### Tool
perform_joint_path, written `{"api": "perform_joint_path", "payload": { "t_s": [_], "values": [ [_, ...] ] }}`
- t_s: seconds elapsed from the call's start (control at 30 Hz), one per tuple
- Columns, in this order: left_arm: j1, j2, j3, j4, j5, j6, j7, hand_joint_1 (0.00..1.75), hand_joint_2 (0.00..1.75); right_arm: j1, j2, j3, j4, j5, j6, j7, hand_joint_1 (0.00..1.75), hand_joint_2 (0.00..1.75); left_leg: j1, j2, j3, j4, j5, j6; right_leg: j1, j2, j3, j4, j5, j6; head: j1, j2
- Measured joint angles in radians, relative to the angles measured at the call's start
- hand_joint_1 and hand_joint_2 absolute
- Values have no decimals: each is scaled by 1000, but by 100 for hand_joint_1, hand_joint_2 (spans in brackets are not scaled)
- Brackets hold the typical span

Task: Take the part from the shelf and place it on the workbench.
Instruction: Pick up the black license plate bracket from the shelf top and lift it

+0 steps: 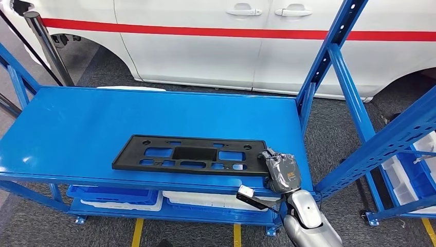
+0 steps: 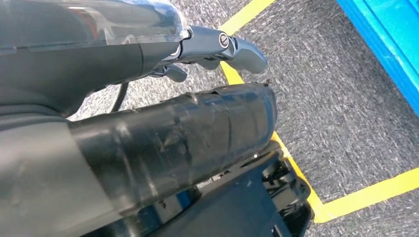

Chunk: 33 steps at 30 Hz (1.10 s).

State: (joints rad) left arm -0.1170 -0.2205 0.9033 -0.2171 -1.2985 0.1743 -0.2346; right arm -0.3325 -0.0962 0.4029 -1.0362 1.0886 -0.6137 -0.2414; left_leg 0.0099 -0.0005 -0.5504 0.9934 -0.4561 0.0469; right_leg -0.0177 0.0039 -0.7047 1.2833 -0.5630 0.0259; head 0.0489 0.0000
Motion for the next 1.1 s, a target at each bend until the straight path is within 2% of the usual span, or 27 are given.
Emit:
{"api": "perform_joint_path", "payload": {
  "t_s": [0.07, 0.1, 0.13, 0.23, 0.3, 0.33, 0.4, 0.43, 0.47, 0.5, 0.53, 0.6, 0.63, 0.67, 0.73, 0.8, 0.87, 0.93, 0.97, 1.0, 1.03, 1.07, 1.1],
  "values": [
    [0, 0, 0, 0, 0, 0, 0, 0, 0, 2, -2, -4, -9, -2, 6, -1, 175, 175, 0, -1, 1, 8, -7, -5, -4, -1, 59, -125, 67, -2, 0, 0],
    [0, 0, 0, 0, 0, 1, 0, 0, 0, 2, -2, -6, -13, -3, 9, -2, 175, 175, -1, -2, -1, 15, -12, -10, -3, -2, 87, -186, 89, -5, 0, 0],
    [0, 0, 0, 0, 0, 2, 0, 0, 0, 3, -3, -7, -17, -4, 11, -3, 175, 175, -3, -3, -3, 20, -15, -15, -1, -2, 104, -226, 98, -8, -1, 0],
    [-1, 0, 0, 0, 0, 4, 0, 0, 0, 6, -3, -8, -26, -7, 12, -6, 175, 175, -6, -4, -6, 21, -17, -29, 3, -1, 110, -244, 97, -23, -1, 0],
    [-2, 0, 0, 0, 0, 7, 1, 0, 0, 7, -3, -8, -33, -7, 11, -10, 175, 175, -5, -4, -14, 44, -38, -39, -2, -2, 113, -250, 100, -36, -2, 0],
    [-2, 0, 0, 0, 0, 8, 1, 0, 0, 7, -3, -8, -37, -7, 10, -12, 175, 175, -3, -3, -31, 82, -62, -44, -4, -3, 114, -252, 101, -41, -3, 0],
    [0, 0, 0, 0, 4, 11, 2, 0, 0, 13, -3, -8, -49, -7, 8, -15, 175, 175, 0, -3, -89, 210, -126, -51, -3, -6, 113, -253, 101, -48, -4, 0],
    [1, 0, 0, 0, 7, 12, 2, 0, 0, 19, -3, -8, -60, -6, 9, -16, 175, 175, 1, -3, -118, 270, -147, -54, -2, -6, 112, -252, 101, -48, -4, 0],
    [3, 0, 0, 0, 10, 13, 2, 0, 0, 27, -3, -8, -75, -6, 11, -15, 175, 175, 2, -3, -134, 302, -150, -56, -1, -6, 112, -252, 101, -49, -4, 0],
    [5, 0, 0, 0, 13, 14, 2, 0, 0, 36, -3, -8, -93, -8, 15, -14, 175, 175, 2, -3, -132, 295, -133, -56, -1, -6, 112, -251, 101, -49, -4, 0],
    [5, 0, 0, 0, 16, 15, 1, 0, 0, 44, -3, -8, -117, -11, 21, -12, 175, 175, 2, -3, -111, 247, -99, -54, -1, -5, 113, -251, 101, -48, -4, 0],
    [5, 1, 1, 0, 20, 17, -1, 0, 0, 57, -3, -7, -172, -25, 39, -8, 175, 175, 0, -3, -50, 107, -33, -46, 1, -3, 114, -248, 99, -44, -4, 0],
    [4, 1, 1, 0, 21, 18, -2, 0, 0, 62, -3, -6, -201, -32, 50, -6, 175, 175, -1, -3, -28, 57, -16, -42, 2, -2, 112, -247, 99, -40, -4, 0],
    [4, 1, 1, 0, 22, 19, -4, 0, 0, 66, -3, -5, -226, -37, 58, -3, 175, 175, -3, -4, -18, 32, -13, -39, 4, -2, 109, -246, 99, -36, -3, 0],
    [5, 1, 2, 0, 25, 20, -5, 0, 0, 72, -3, -1, -267, -43, 68, 1, 175, 175, -4, -5, -17, 25, -13, -30, 5, -1, 107, -249, 102, -25, -3, 0],
    [6, 1, 2, 0, 27, 20, -6, 0, 0, 78, -3, 1, -295, -46, 69, 1, 175, 175, -1, -4, -14, 15, -6, -16, 3, -2, 103, -235, 89, -15, -3, 0],
    [5, 1, 3, 0, 27, 20, -6, 0, 0, 81, -3, 2, -312, -46, 70, 1, 175, 175, 2, -3, -11, 8, -1, -6, 2, -2, 68, -155, 40, -8, -2, 0],
    [5, 1, 3, 0, 27, 20, -6, 0, 0, 88, -3, 2, -322, -46, 70, 1, 175, 175, 0, -3, -13, 10, -2, -2, 2, -2, 9, -29, -15, -2, -2, 0],
    [5, 1, 3, 0, 27, 20, -6, 0, 0, 93, -3, 3, -324, -46, 70, 1, 175, 175, 0, -3, -13, 11, -3, -1, 2, -3, -11, 10, -22, 0, -2, 0],
    [6, 1, 4, 0, 27, 20, -6, 0, 0, 96, -4, 3, -326, -47, 70, 1, 175, 175, -1, -3, -13, 13, -4, -1, 1, -3, -14, 15, -11, 1, -2, 0],
    [6, 1, 4, 0, 27, 20, -6, 0, 0, 98, -4, 3, -328, -48, 70, 1, 175, 175, 0, -4, -13, 15, -6, -2, 1, -3, 2, -20, 18, 1, -2, 0],
    [6, 1, 4, 0, 27, 20, -6, 0, 0, 98, -4, 3, -331, -52, 70, 0, 175, 175, 0, -5, -13, 19, -9, -4, 0, -3, 32, -80, 54, -1, -2, 0],
    [6, 1, 4, 0, 28, 20, -6, 0, 0, 98, -4, 3, -335, -58, 70, -2, 175, 175, -2, -6, -14, 23, -12, -7, 0, -3, 62, -141, 79, -3, -2, 0]
  ]
}}
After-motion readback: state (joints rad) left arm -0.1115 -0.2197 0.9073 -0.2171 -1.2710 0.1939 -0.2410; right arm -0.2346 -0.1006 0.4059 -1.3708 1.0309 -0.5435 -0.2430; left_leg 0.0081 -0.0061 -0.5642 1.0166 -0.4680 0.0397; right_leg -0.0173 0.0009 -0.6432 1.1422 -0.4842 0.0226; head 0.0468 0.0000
